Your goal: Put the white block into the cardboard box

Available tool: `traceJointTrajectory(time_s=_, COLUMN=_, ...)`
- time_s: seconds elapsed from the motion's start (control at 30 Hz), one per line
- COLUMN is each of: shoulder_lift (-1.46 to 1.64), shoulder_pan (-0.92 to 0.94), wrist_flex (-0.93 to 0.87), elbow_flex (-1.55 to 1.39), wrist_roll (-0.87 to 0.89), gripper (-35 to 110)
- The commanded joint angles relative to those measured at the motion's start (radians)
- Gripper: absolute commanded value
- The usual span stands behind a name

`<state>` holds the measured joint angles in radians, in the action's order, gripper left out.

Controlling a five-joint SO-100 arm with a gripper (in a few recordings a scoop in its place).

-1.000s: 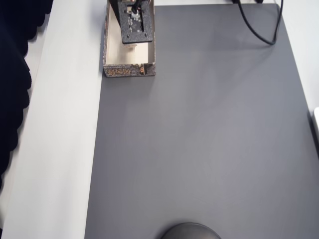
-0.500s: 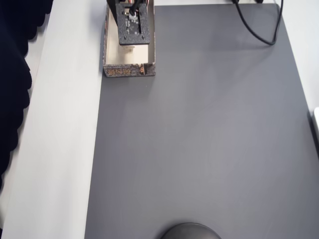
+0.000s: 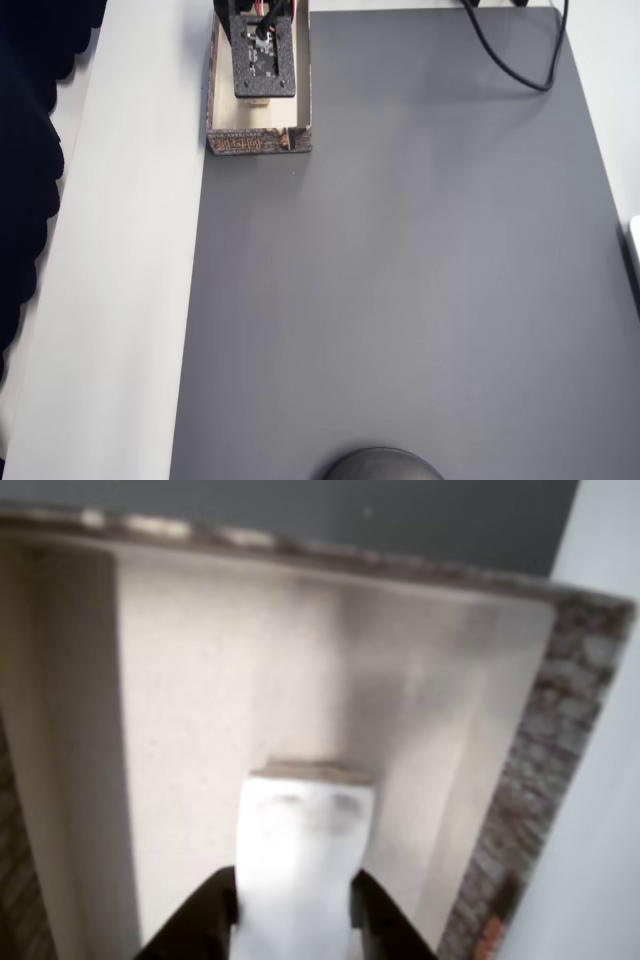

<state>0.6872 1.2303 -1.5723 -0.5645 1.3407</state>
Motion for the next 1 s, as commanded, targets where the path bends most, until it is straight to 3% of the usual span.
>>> traceJointTrajectory(time_s=0.0, shoulder_lift=0.018, shoulder_pan=0.006, wrist_flex=0.020, elbow_flex=0.072, wrist_roll=-0.037, gripper=2)
traceJointTrajectory(time_s=0.97, shoulder_lift=0.046, shoulder_pan=0.011, wrist_flex=0.051, elbow_flex=0.072, wrist_roll=-0.043, gripper=20)
